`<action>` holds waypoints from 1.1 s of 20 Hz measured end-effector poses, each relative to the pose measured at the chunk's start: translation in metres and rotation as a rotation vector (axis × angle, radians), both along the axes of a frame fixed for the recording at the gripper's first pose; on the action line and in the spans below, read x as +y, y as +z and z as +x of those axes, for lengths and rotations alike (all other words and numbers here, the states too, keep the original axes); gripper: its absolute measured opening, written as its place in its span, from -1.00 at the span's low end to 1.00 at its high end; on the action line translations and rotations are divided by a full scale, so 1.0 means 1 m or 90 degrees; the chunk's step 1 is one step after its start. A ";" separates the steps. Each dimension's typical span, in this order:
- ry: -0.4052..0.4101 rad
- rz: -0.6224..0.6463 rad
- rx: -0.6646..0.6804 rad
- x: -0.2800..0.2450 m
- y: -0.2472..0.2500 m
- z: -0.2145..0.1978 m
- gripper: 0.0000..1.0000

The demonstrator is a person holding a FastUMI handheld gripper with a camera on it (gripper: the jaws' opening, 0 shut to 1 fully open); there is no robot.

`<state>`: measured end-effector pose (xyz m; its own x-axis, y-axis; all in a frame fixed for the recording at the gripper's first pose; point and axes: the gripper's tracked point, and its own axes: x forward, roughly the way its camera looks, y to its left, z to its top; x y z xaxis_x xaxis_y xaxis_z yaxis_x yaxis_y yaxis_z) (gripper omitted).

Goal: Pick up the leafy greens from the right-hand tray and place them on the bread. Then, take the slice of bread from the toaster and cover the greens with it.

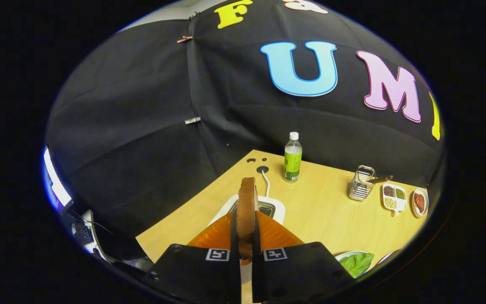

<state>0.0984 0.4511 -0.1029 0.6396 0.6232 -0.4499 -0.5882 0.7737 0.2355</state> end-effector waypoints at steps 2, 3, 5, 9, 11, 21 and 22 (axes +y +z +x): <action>-0.008 0.018 -0.005 -0.008 0.014 0.002 -0.72; -0.012 0.024 -0.009 -0.014 0.020 0.004 -0.72; -0.012 0.041 -0.011 -0.024 0.029 0.004 -0.72; -0.037 0.044 -0.018 -0.060 0.030 0.012 -0.72; -0.054 0.041 -0.007 -0.080 0.023 0.013 -0.71; -0.191 0.044 0.106 -0.189 -0.056 0.015 -0.72; -0.204 0.047 0.119 -0.196 -0.066 0.013 -0.72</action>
